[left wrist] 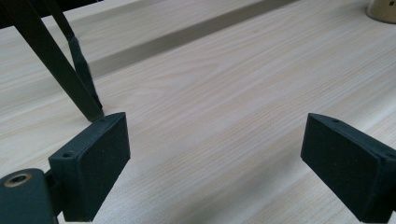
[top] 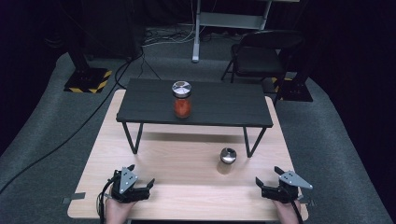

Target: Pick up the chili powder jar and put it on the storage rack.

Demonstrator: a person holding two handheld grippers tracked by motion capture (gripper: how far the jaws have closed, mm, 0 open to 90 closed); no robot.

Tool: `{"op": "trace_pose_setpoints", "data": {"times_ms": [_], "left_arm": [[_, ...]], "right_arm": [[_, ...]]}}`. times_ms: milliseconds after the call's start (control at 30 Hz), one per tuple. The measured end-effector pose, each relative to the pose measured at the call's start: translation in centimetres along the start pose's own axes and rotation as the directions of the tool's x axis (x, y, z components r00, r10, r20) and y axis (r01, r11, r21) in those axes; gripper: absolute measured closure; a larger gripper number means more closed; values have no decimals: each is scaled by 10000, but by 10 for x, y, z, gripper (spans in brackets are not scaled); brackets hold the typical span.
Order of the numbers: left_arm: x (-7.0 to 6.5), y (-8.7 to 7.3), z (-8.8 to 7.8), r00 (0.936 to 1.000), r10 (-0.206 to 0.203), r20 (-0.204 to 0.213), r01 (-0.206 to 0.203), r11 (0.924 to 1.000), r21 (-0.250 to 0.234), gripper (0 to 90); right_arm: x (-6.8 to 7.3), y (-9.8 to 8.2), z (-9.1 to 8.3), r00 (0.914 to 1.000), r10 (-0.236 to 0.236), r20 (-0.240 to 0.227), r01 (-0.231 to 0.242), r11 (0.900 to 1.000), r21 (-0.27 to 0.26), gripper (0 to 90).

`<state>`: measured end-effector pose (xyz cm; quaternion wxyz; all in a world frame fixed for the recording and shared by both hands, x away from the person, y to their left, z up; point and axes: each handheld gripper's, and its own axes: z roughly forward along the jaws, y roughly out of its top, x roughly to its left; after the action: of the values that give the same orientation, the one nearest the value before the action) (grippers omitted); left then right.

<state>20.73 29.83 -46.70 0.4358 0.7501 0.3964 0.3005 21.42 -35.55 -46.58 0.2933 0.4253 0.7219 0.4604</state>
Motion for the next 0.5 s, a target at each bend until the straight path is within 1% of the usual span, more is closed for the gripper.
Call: {"op": "trace_pose_setpoints", "data": {"times_ms": [367,500], "left_arm": [[3,-2,-1,9997,-252,60,253,9996,-124,80],[3,-2,-1,9996,-264,60,265,9996,-124,80]], "right_arm": [[0,0,0,10000,15,-7,-15,10000,11,56],[0,0,0,10000,16,-14,-16,10000,10,56]]}}
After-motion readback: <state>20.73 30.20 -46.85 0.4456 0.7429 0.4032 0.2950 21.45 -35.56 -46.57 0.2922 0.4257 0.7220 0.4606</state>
